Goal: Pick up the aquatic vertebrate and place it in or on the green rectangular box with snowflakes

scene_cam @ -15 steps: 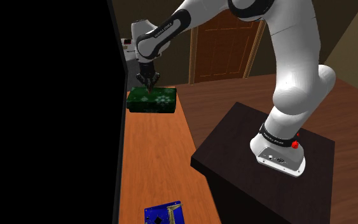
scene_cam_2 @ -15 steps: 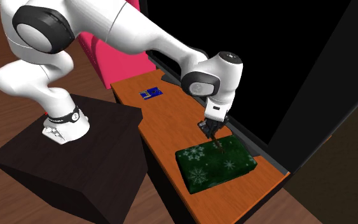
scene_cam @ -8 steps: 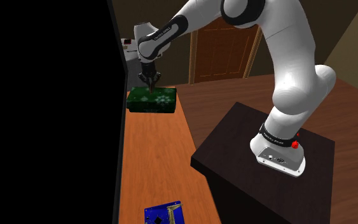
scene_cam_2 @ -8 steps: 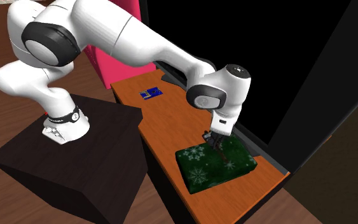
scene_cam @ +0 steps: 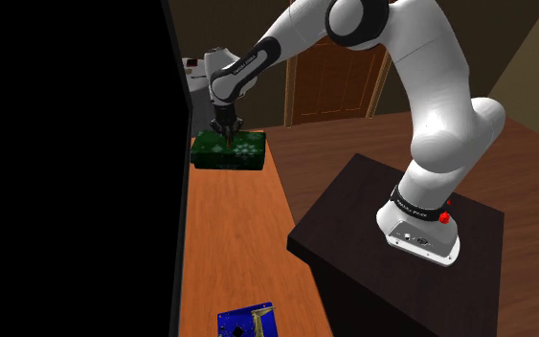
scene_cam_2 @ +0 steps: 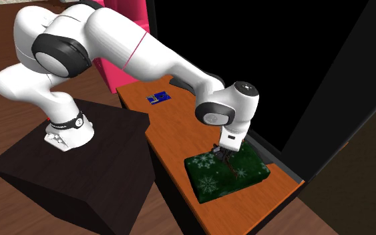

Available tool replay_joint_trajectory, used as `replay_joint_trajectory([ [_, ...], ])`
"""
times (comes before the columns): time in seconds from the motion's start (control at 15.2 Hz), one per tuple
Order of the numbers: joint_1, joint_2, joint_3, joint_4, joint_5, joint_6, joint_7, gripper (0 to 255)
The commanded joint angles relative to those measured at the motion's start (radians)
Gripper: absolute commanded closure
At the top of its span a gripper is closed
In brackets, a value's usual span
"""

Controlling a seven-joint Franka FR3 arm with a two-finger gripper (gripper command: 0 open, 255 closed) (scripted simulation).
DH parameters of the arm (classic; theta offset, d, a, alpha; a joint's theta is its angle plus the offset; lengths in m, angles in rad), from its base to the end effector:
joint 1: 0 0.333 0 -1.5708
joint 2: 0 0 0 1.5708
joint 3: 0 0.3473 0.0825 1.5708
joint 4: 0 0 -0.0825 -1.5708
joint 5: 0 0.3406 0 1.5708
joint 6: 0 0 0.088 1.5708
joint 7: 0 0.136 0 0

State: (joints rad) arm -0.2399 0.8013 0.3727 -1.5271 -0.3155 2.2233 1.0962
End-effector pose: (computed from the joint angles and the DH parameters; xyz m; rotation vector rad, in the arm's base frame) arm 0.6899 0.0301 0.2226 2.8476 -1.3119 -0.0719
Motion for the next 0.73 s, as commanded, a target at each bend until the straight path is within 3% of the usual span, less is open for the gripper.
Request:
replay_joint_trajectory([
  [0.0,0.001,0.006,-0.002,0.002,-0.002,0.004,0.000,255],
  [0.4,0.001,0.006,-0.002,0.002,-0.002,0.004,0.000,255],
  [0.46,0.001,0.006,-0.002,0.002,-0.002,0.004,0.000,0],
  [0.66,0.001,0.006,-0.002,0.002,-0.002,0.004,0.000,0],
])
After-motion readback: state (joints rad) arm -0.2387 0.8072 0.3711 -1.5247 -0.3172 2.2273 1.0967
